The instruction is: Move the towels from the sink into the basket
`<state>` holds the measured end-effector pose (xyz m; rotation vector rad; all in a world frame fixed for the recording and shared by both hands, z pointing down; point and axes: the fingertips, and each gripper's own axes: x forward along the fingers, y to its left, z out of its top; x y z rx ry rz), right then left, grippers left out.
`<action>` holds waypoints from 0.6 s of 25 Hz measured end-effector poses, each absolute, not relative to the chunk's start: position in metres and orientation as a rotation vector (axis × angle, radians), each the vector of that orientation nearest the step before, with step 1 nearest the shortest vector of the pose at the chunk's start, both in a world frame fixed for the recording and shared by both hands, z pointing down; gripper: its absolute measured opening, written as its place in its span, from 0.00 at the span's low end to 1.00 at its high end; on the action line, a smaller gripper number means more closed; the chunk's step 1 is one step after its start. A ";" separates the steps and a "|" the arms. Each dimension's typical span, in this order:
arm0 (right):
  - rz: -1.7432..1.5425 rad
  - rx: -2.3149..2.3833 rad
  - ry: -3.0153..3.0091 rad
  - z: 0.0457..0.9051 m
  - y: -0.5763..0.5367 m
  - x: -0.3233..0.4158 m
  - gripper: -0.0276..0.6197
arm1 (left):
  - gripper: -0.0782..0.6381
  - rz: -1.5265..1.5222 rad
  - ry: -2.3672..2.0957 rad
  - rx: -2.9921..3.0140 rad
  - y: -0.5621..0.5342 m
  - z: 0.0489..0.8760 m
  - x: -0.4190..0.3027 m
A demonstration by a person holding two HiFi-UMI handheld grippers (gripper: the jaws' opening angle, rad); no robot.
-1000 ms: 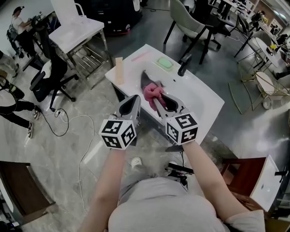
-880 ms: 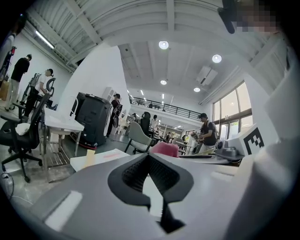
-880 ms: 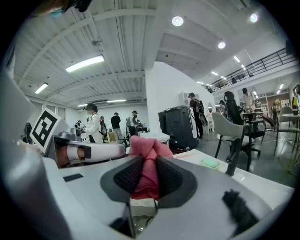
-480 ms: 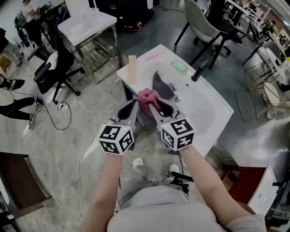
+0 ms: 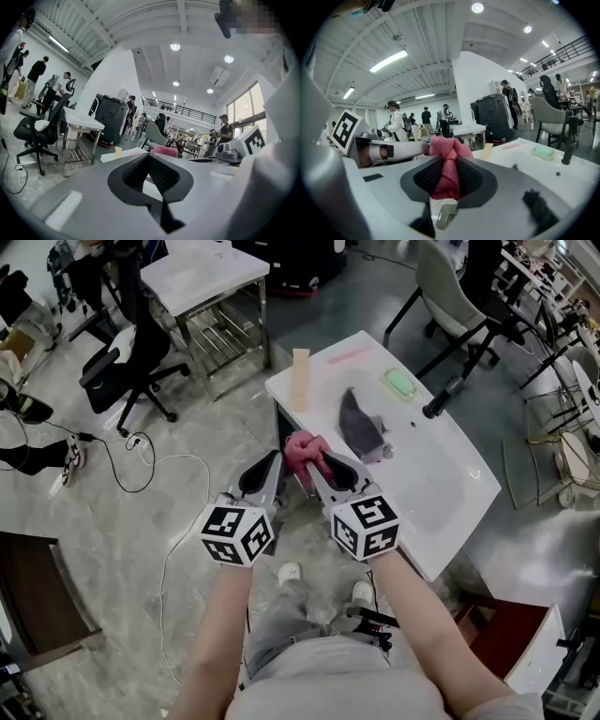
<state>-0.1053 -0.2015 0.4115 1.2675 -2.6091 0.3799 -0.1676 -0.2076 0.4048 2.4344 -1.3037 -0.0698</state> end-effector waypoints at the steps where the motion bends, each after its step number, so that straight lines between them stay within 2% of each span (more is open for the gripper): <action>1: 0.392 1.264 -2.607 0.415 -0.202 -0.108 0.19 | 0.11 -0.069 -1.310 2.424 -0.208 0.408 -0.172; 15: 0.514 1.142 -2.557 0.491 -0.221 -0.138 0.19 | 0.11 -0.022 -1.373 2.296 -0.220 0.480 -0.213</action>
